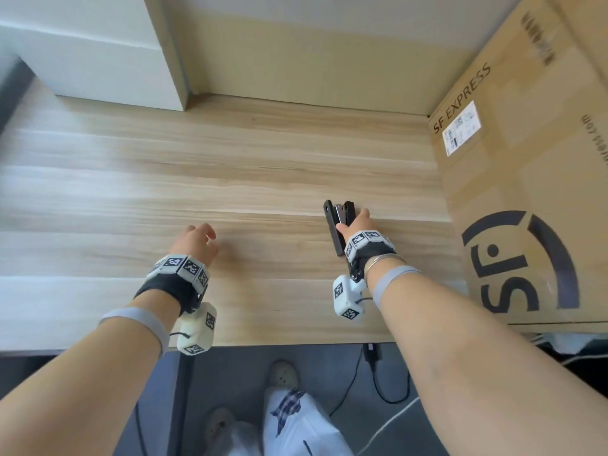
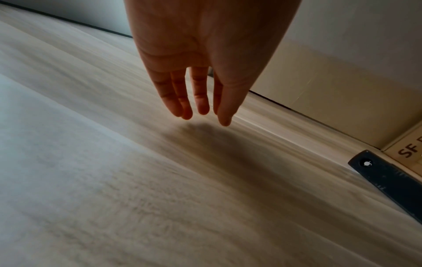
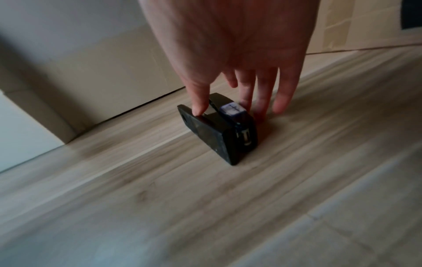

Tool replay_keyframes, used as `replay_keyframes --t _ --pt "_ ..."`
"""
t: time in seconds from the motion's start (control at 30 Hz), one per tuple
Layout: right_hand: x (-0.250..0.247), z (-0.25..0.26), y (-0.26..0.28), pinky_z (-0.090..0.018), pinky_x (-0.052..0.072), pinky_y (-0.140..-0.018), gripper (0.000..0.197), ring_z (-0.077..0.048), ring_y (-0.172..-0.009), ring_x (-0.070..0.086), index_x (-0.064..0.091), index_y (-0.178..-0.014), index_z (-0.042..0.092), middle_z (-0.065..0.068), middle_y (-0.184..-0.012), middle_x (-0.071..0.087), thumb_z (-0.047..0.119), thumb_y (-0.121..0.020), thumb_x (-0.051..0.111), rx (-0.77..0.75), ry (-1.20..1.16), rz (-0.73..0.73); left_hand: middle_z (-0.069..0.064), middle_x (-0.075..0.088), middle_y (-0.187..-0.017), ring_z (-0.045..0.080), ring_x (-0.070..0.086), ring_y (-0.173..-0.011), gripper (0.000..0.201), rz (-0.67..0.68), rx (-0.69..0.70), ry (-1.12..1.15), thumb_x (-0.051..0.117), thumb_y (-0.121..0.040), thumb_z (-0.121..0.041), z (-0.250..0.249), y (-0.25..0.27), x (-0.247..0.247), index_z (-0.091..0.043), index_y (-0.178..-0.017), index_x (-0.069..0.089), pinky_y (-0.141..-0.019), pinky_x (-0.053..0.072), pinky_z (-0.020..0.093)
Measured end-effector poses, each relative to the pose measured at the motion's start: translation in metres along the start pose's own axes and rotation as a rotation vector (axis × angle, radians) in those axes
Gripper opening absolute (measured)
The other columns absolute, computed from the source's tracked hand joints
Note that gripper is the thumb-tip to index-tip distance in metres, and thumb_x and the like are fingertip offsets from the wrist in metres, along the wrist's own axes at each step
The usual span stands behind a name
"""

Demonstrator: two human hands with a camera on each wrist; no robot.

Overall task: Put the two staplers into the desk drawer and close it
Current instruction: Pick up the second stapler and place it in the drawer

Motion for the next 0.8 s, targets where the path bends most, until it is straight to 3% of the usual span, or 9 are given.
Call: replay_keyframes --t 0.17,0.37,0.43,0.53,0.6,0.7,0.8 --pt "-0.004 0.006 0.002 -0.039 0.045 -0.095 0.068 -0.034 -0.12 0.055 0.033 -0.134 0.006 -0.015 -0.132 0.055 0.032 -0.082 0.07 0.013 -0.003 0.056 0.016 0.053 -0.126 0.034 0.057 -0.108 0.034 0.02 -0.055 0.001 0.058 -0.084 -0.011 0.0 0.005 0.005 -0.009 -0.117 0.057 -0.094 0.047 0.039" --pt "0.018 0.019 0.013 -0.036 0.046 -0.094 0.071 -0.031 -0.116 0.057 0.036 -0.13 0.006 -0.011 -0.126 0.058 0.028 -0.077 0.075 -0.06 0.047 0.104 0.014 0.047 -0.132 0.038 0.039 -0.122 0.039 -0.027 -0.067 -0.031 0.055 -0.084 -0.014 0.005 0.012 0.008 -0.019 -0.123 0.055 -0.103 0.04 0.041" --pt "0.026 0.017 0.015 -0.035 0.048 -0.09 0.061 -0.031 -0.106 0.062 0.042 -0.123 0.005 -0.012 -0.117 0.063 0.021 -0.075 0.075 -0.051 0.041 0.104 0.013 0.046 -0.133 0.038 0.037 -0.123 0.038 -0.027 -0.07 -0.026 0.054 -0.084 -0.015 0.009 0.014 0.008 -0.021 -0.122 0.056 -0.103 0.04 0.042" --pt "0.034 0.017 0.019 -0.03 0.048 -0.077 0.048 -0.027 -0.086 0.06 0.055 -0.112 0.006 -0.007 -0.095 0.062 0.024 -0.072 0.074 -0.052 0.078 0.105 0.012 0.045 -0.134 0.038 0.037 -0.124 0.04 -0.017 -0.072 -0.044 0.059 -0.083 -0.015 0.018 0.015 0.005 -0.022 -0.122 0.056 -0.104 0.039 0.041" --pt "0.037 0.018 0.022 -0.031 0.051 -0.08 0.053 -0.027 -0.096 0.062 0.056 -0.111 0.008 -0.008 -0.106 0.063 0.03 -0.067 0.077 -0.051 0.127 0.064 0.011 0.044 -0.135 0.038 0.037 -0.124 0.042 -0.011 -0.072 -0.046 0.063 -0.082 -0.016 0.025 0.016 0.002 -0.023 -0.122 0.056 -0.104 0.038 0.041" --pt "0.038 0.019 0.03 -0.036 0.05 -0.09 0.07 -0.029 -0.116 0.054 0.043 -0.123 0.007 -0.014 -0.128 0.05 0.027 -0.068 0.081 -0.065 0.133 -0.011 0.011 0.043 -0.136 0.038 0.036 -0.125 0.042 -0.017 -0.075 -0.048 0.063 -0.081 -0.017 0.036 0.017 -0.001 -0.024 -0.122 0.055 -0.104 0.038 0.042" --pt "0.04 0.021 0.037 -0.035 0.049 -0.085 0.064 -0.031 -0.112 0.059 0.038 -0.124 0.005 -0.016 -0.122 0.059 0.016 -0.074 0.077 -0.114 0.065 -0.001 0.011 0.044 -0.135 0.038 0.037 -0.124 0.042 -0.035 -0.075 -0.041 0.064 -0.081 -0.016 0.048 0.021 -0.006 -0.025 -0.121 0.057 -0.104 0.039 0.041"
Point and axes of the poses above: each hand's wrist, its own y-axis away from the middle knuckle, its own x-axis out of the palm, z = x × y, the point moved 3 cm from there along -y, towards the middle knuckle
